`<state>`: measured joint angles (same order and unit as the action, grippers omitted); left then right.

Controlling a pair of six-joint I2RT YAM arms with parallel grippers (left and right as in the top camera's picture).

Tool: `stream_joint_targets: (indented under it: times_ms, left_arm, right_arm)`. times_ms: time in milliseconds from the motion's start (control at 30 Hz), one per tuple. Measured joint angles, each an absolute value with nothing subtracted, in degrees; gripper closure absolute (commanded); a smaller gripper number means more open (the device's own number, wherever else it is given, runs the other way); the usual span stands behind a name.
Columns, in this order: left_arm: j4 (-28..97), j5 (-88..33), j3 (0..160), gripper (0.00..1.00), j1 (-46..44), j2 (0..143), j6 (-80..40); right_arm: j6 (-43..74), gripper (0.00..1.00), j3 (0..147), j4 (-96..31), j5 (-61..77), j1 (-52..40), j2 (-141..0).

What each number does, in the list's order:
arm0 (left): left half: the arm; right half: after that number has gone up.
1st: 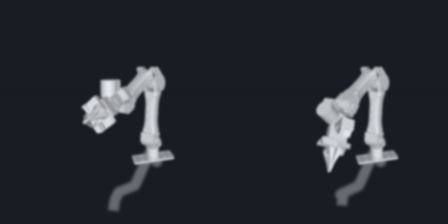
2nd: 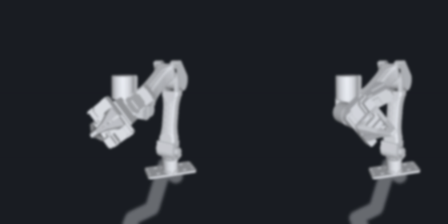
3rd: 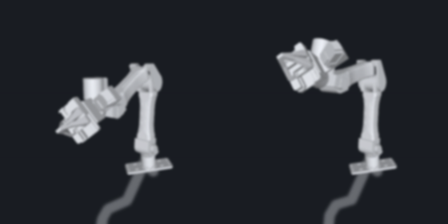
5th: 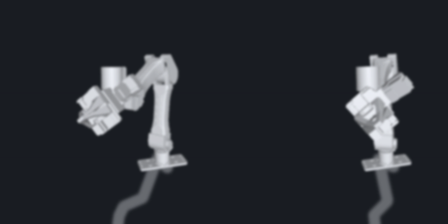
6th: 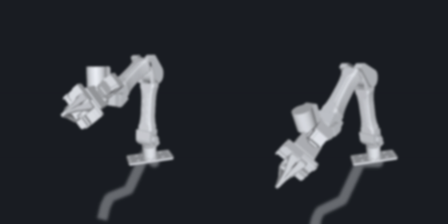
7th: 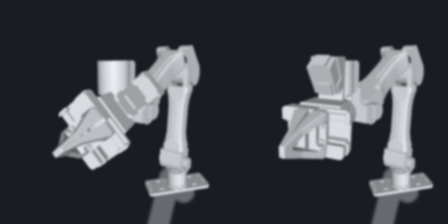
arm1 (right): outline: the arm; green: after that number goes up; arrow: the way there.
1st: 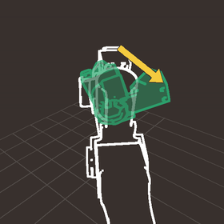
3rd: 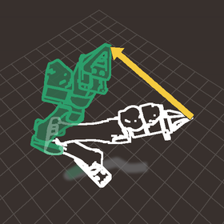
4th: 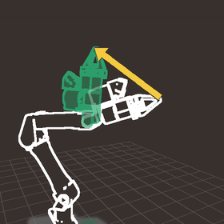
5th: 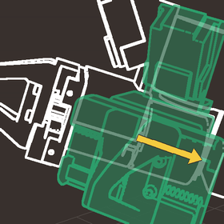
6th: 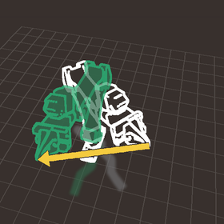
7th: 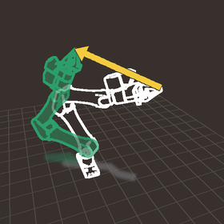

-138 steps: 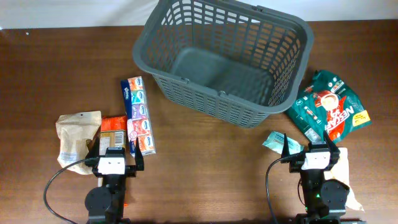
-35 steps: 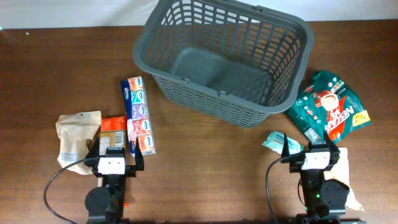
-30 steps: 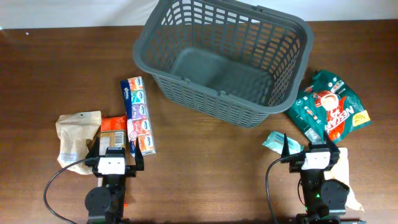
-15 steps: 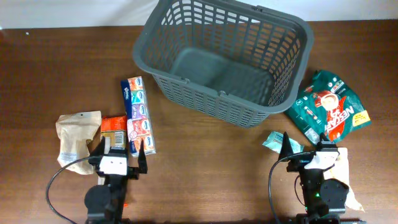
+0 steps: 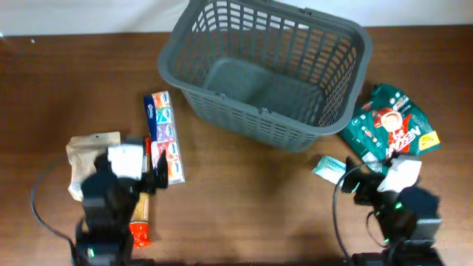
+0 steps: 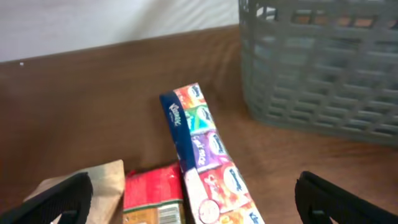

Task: Pack container
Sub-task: 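Reach the right gripper to the green Nescafé bag and grasp it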

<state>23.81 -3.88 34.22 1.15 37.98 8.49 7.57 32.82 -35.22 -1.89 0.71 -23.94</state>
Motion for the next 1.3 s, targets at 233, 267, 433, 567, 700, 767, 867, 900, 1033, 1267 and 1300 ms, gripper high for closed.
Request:
stream_joint_targets:
  times_ms: [233, 267, 433, 567, 700, 767, 867, 900, 1033, 1267, 1300]
  left_arm:
    - [30.89, -3.6, 52.47, 0.01, 1.26, 57.69, 11.86]
    - [31.03, -3.62, 54.35, 0.01, 1.5, 59.72, 12.12]
    - [31.09, -3.6, 58.39, 0.01, 3.73, 65.32, 12.71]
    - [31.07, -3.57, 58.52, 0.01, 6.26, 67.77, 12.73]
    - [30.41, -3.44, 58.52, 0.01, 8.14, 68.38, 12.86]
    - [29.93, -3.38, 58.54, 0.01, 8.58, 68.38, 12.88]
    - [29.45, -3.18, 58.59, 0.01, 8.71, 68.38, 12.88]
    - [29.41, -3.2, 58.61, 0.01, 8.71, 68.38, 12.88]
    - [29.41, -3.18, 58.61, 0.01, 8.71, 68.38, 12.88]
    - [29.39, -3.2, 58.61, 0.01, 8.71, 68.38, 12.88]
    - [29.41, -3.2, 58.61, 0.01, 8.71, 68.38, 12.88]
  right_arm:
    - [6.42, 0.01, 49.93, -42.89, -6.22, 0.71, -33.95]
    - [6.24, 0.01, 51.13, -43.62, -6.46, 0.71, -34.17]
    - [6.26, 0.01, 55.24, -48.93, -7.03, 0.97, -35.42]
    - [6.2, 0.01, 59.11, -53.71, -7.53, 4.36, -43.92]
    - [6.2, 0.01, 67.05, -59.11, -7.35, 10.02, -56.58]
    - [6.2, 0.01, 73.1, -61.65, -7.05, 13.15, -63.0]
    - [6.11, 0.01, 82.17, -64.79, -5.54, 17.3, -71.05]
    - [5.96, 0.01, 84.79, -65.52, -5.17, 18.5, -73.32]
    - [5.02, 0.01, 90.59, -66.48, -4.4, 21.37, -79.0]
    - [-0.05, 0.01, 91.53, -67.11, -3.01, 22.0, -87.13]
    - [-0.6, 0.01, 91.55, -67.51, -2.81, 22.0, -88.44]
